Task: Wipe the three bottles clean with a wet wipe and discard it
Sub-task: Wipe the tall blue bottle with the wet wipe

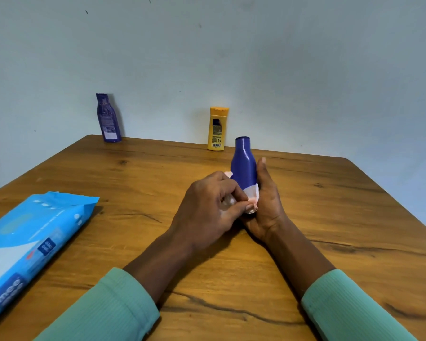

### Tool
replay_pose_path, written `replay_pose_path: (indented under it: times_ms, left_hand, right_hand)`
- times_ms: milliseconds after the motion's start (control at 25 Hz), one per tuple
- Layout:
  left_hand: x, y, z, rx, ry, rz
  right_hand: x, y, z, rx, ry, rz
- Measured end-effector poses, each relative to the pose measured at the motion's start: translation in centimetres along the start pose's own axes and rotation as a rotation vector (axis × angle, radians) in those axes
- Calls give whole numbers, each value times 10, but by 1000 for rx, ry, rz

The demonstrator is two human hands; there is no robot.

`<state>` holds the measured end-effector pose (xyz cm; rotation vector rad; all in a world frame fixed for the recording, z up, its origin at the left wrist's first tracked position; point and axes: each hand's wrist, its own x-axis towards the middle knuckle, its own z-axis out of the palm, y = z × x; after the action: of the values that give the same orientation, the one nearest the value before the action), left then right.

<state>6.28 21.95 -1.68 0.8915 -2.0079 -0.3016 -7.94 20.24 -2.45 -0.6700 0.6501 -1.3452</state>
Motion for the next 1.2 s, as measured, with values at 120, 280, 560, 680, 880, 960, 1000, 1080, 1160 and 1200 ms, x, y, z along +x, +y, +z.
replay_pose_path:
  times_ms: [120,280,560,680,880,960,1000,1080,1160,1200]
  left_hand:
    - [9,-11,-14,64,198,6]
    - [19,-24,-30,-306,504,-282]
    - [22,-32,-38,-835,340,-609]
    - [22,-33,-36,-853,380,-717]
    - [14,-36,-32,-415,295,-479]
    - [14,-37,-35,-434,240,-430]
    - [15,-38,-37,-462,232,-427]
    - [15,-40,-40,-515,238,-444]
    - [16,-40,-41,-566,254,-456]
    - [16,-40,-41,-602,267,-457]
  right_hand:
    - [0,7,3,-294,-82,-161]
    - [-4,16,12,-847,-113,-407]
    - [1,15,-2,-1419,-43,-485]
    - [2,14,-4,-1556,-29,-534]
    - [3,16,-8,-1607,57,-623]
    - [3,15,-8,-1541,74,-614]
    - [3,15,-8,-1502,70,-599]
    - [3,14,-6,-1440,56,-578]
    - [1,16,-3,-1400,49,-583]
    - [1,17,-2,-1385,45,-582]
